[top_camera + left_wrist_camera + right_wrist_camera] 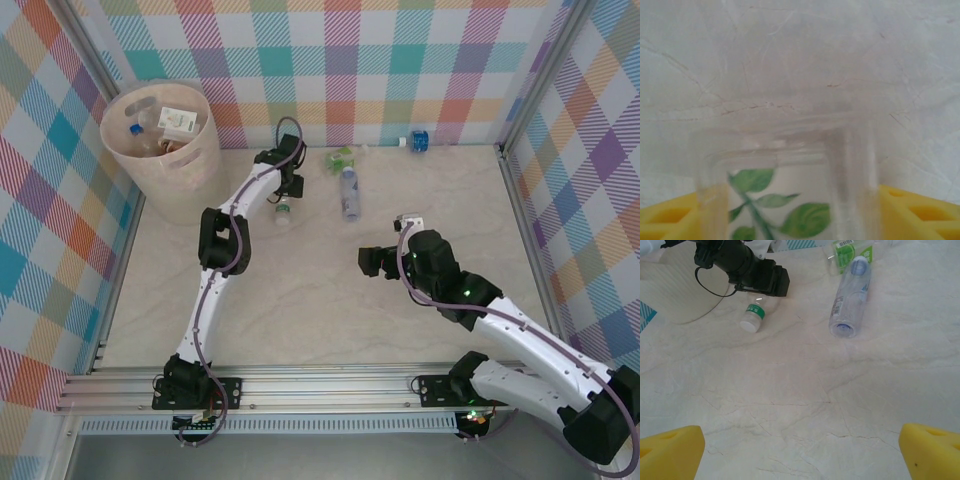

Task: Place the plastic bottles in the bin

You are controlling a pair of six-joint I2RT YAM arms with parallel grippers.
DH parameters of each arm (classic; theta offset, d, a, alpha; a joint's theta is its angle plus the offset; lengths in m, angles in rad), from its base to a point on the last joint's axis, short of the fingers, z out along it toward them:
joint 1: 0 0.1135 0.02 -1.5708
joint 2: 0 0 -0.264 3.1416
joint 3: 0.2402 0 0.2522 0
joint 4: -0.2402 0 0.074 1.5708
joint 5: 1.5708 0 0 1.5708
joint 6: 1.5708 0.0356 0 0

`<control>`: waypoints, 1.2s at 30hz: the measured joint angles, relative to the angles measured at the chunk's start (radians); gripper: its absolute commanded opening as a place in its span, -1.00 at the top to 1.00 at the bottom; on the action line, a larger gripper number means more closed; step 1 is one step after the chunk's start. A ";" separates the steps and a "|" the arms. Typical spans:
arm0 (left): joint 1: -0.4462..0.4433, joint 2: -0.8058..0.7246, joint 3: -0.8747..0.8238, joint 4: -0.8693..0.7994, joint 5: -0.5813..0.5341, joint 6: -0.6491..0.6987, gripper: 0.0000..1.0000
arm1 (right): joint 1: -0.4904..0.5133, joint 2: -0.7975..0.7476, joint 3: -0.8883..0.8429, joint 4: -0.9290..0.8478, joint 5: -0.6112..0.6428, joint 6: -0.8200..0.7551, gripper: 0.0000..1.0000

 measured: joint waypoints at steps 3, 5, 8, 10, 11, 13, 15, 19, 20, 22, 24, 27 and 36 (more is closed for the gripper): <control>0.000 -0.012 -0.018 0.002 -0.017 -0.004 -0.10 | 0.000 0.008 0.000 0.000 -0.002 0.000 -1.00; 0.000 -0.032 -0.047 -0.001 -0.022 -0.006 -0.06 | 0.000 0.010 0.000 0.000 -0.005 0.000 -0.99; 0.000 -0.088 -0.105 -0.003 -0.021 -0.011 -0.01 | 0.000 0.011 0.000 0.004 -0.007 -0.002 -0.99; 0.000 -0.152 -0.152 -0.003 -0.013 -0.019 0.00 | 0.000 0.014 0.000 0.010 -0.007 -0.005 -0.99; 0.000 -0.190 -0.180 0.000 -0.007 -0.027 0.01 | 0.000 0.015 0.000 0.015 -0.008 -0.008 -0.99; 0.000 -0.290 -0.239 0.005 0.013 -0.042 0.02 | 0.000 0.019 0.000 0.033 -0.008 -0.014 -0.99; 0.000 -0.386 -0.270 0.006 0.032 -0.054 0.02 | 0.000 0.023 0.000 0.051 -0.007 -0.024 -0.99; 0.000 -0.576 -0.283 0.031 0.056 -0.065 0.02 | 0.000 0.037 0.000 0.094 -0.007 -0.043 -0.99; 0.000 -0.616 -0.283 0.036 0.058 -0.066 0.01 | 0.000 0.042 0.000 0.103 -0.008 -0.047 -0.99; 0.002 -0.694 -0.283 0.047 0.063 -0.066 0.01 | 0.000 0.056 0.000 0.117 -0.009 -0.054 -0.99; 0.010 -0.750 -0.283 0.056 0.066 -0.066 0.01 | 0.000 0.072 0.000 0.130 -0.016 -0.057 -0.99; 0.044 -0.803 -0.283 0.056 0.062 -0.067 0.01 | 0.000 0.098 0.000 0.142 -0.029 -0.058 -0.99; 0.221 -0.829 -0.283 0.134 0.016 -0.073 -0.01 | 0.000 0.144 0.009 0.146 -0.064 -0.058 -0.99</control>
